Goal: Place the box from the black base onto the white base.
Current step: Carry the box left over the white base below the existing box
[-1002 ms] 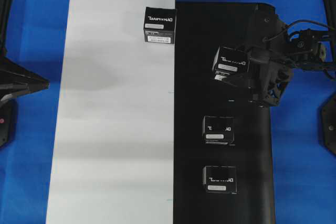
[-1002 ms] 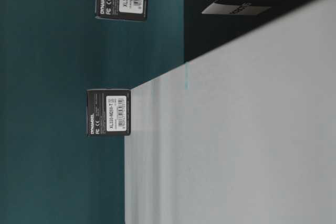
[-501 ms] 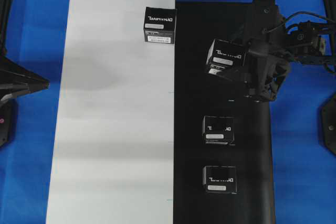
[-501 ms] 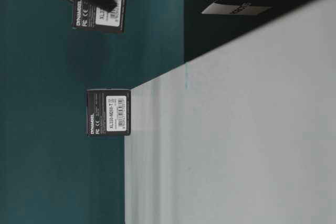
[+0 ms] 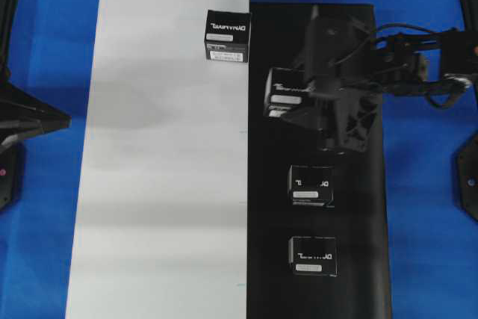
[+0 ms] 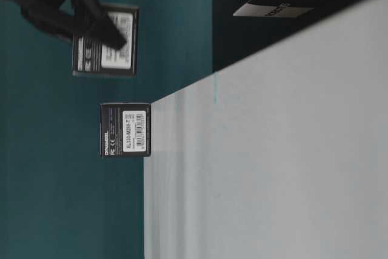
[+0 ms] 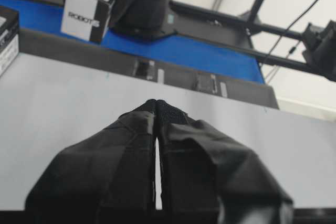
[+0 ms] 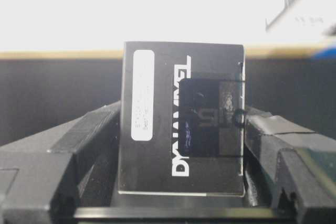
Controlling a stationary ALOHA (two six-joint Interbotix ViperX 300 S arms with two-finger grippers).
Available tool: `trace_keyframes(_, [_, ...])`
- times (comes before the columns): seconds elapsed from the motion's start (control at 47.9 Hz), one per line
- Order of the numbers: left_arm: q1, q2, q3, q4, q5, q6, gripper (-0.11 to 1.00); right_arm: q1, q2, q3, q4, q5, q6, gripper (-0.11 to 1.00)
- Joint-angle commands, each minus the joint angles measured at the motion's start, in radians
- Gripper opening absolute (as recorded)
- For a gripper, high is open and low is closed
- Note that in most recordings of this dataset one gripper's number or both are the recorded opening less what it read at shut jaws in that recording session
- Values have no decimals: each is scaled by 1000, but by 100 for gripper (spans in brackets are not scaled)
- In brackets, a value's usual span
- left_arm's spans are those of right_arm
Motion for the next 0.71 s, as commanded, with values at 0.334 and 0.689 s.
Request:
trace_keyframes(0.334, [-12, 14, -20, 3, -8, 0, 1, 28, 153, -218, 0, 80, -25, 68])
trace_keyframes(0.689, [-12, 9, -8, 3, -6, 0, 1, 43, 245, -324, 3, 100, -25, 68])
